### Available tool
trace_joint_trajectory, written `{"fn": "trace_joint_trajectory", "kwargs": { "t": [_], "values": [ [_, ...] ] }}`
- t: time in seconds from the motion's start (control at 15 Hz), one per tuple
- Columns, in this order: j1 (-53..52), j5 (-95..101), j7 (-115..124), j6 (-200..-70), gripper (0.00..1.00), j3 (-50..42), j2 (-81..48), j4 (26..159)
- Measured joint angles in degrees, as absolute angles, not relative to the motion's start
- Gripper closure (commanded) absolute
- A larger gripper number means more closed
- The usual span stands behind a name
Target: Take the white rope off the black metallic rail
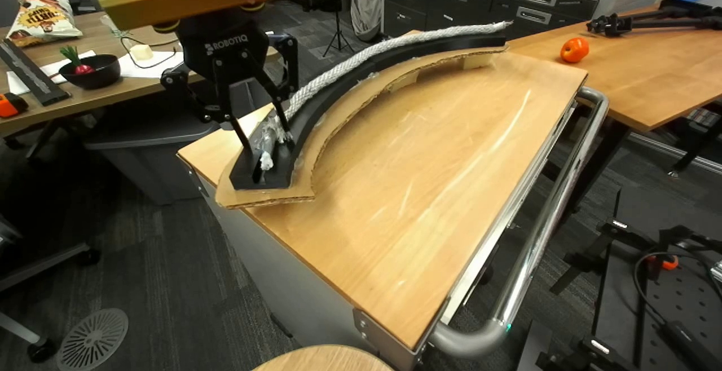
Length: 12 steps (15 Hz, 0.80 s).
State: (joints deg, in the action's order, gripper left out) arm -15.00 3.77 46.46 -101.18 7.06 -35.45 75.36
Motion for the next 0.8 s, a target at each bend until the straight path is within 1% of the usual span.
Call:
{"fn": "trace_joint_trajectory", "kwargs": {
  "t": [0.07,0.13,0.27,0.33,0.4,0.6,0.8],
  "values": [
    [-15.0,3.3,46.5,-100.4,0.89,7.0,-36.0,74.3],
    [-15.0,2.8,46.5,-99.9,0.95,6.9,-36.5,73.5],
    [-15.0,1.3,46.4,-99.1,1.00,6.5,-37.1,72.3],
    [-14.9,0.4,46.4,-99.0,1.00,6.4,-37.2,72.1],
    [-14.7,-0.7,46.4,-99.0,0.98,6.2,-37.2,72.1],
    [-14.1,-2.7,46.4,-99.0,0.98,5.8,-36.8,72.7],
    [-14.1,-2.7,46.6,-99.0,0.95,5.1,-33.2,77.3]
  ]
}}
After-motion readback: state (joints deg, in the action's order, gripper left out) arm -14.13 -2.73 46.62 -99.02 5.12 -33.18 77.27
